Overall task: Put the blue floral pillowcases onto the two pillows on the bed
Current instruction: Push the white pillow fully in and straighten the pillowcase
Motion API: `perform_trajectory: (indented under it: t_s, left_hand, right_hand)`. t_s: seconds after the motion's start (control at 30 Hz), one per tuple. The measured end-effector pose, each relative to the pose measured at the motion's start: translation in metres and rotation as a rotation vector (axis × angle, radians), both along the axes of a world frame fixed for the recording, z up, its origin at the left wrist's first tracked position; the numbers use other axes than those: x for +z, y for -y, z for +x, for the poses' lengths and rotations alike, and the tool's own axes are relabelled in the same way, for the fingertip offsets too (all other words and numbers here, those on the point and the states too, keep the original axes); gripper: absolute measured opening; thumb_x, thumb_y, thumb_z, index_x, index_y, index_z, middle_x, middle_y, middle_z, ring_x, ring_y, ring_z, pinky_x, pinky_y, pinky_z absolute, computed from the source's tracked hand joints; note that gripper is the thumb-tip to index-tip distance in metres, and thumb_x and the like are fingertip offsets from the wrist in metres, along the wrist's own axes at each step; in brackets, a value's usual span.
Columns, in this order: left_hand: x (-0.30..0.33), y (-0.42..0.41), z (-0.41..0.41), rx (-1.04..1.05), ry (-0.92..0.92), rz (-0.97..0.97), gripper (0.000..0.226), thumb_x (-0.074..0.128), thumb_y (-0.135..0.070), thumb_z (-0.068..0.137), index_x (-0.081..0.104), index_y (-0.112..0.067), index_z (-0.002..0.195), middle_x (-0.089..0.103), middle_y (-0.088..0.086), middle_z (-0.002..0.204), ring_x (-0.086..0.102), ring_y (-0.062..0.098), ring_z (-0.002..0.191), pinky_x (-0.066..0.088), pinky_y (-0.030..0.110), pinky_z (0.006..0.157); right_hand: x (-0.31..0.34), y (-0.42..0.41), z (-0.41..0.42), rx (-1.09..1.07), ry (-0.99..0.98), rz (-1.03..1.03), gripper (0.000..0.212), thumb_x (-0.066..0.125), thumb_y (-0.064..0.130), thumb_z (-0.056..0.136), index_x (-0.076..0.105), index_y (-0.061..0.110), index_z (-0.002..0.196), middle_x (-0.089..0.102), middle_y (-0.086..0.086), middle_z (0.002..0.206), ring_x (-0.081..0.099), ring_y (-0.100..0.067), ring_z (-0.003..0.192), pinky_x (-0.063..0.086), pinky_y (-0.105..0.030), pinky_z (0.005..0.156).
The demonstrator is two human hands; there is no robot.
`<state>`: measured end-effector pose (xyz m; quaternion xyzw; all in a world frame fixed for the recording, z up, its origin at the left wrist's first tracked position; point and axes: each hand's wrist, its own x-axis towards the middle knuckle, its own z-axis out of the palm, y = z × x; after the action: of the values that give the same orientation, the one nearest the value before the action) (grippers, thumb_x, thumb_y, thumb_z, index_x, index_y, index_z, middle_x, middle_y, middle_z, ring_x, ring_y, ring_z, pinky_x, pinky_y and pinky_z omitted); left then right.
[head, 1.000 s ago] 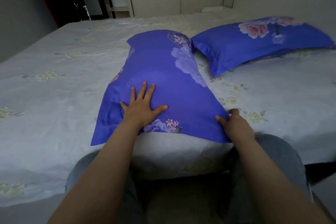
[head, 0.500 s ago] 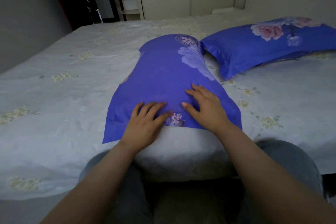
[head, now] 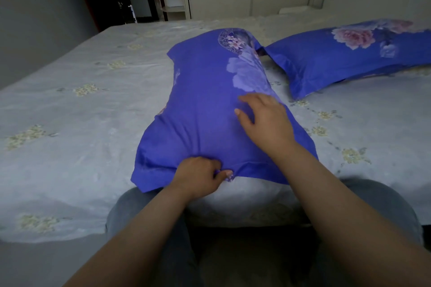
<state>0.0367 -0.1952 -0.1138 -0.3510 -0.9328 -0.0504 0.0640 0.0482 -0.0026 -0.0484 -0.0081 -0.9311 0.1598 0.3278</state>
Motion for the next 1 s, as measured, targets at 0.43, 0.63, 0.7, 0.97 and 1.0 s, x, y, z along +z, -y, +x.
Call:
perform_trajectory:
  t_s: [0.43,0.63,0.7,0.97,1.0]
  left_hand:
    - [-0.004,-0.002,0.022,0.092,0.276,-0.172,0.052,0.036,-0.072,0.085,0.055,-0.026,0.071,0.067,0.000,0.099,0.060,0.020,0.097,0.037,0.027,0.070]
    - [-0.004,-0.006,0.031,0.124,0.409,-0.283,0.055,0.038,-0.075,0.082,0.057,-0.024,0.076,0.065,0.001,0.102,0.058,0.021,0.094,0.037,0.029,0.070]
    - [-0.007,-0.008,0.033,0.137,0.436,-0.308,0.055,0.039,-0.075,0.082,0.060,-0.023,0.082,0.065,0.001,0.102,0.057,0.019,0.091,0.039,0.030,0.071]
    - [0.017,-0.026,0.029,0.205,0.176,-0.171,0.051,0.050,-0.066,0.082,0.062,-0.022,0.104,0.065,0.001,0.112,0.059,0.021,0.106,0.044,0.031,0.080]
    - [0.025,-0.029,0.030,0.192,0.143,-0.112,0.050,0.047,-0.066,0.084,0.061,-0.021,0.099,0.065,0.002,0.108,0.060,0.022,0.102,0.043,0.031,0.076]
  right_hand:
    - [-0.040,0.008,0.006,-0.126,0.276,0.129,0.083,0.014,0.080,0.076,0.009,0.039,0.149,0.001,0.006,0.159,-0.001,-0.028,0.146,0.000,-0.063,0.110]
    - [-0.070,0.001,0.013,-0.162,0.311,0.174,0.085,0.020,0.082,0.077,0.008,0.039,0.149,0.003,0.006,0.159,0.003,-0.028,0.146,0.006,-0.062,0.112]
    - [-0.068,0.005,0.018,-0.165,0.278,0.178,0.084,0.022,0.080,0.079,0.010,0.037,0.150,0.006,0.004,0.159,0.004,-0.030,0.146,0.006,-0.062,0.111]
    - [-0.070,0.008,0.023,-0.127,0.298,0.171,0.057,0.020,0.052,0.093,0.019,0.036,0.148,0.017,0.000,0.158,0.012,-0.030,0.145,0.007,-0.058,0.113]
    - [-0.074,0.007,0.025,-0.112,0.310,0.184,0.056,0.019,0.052,0.094,0.020,0.036,0.148,0.017,0.000,0.158,0.012,-0.030,0.145,0.006,-0.057,0.114]
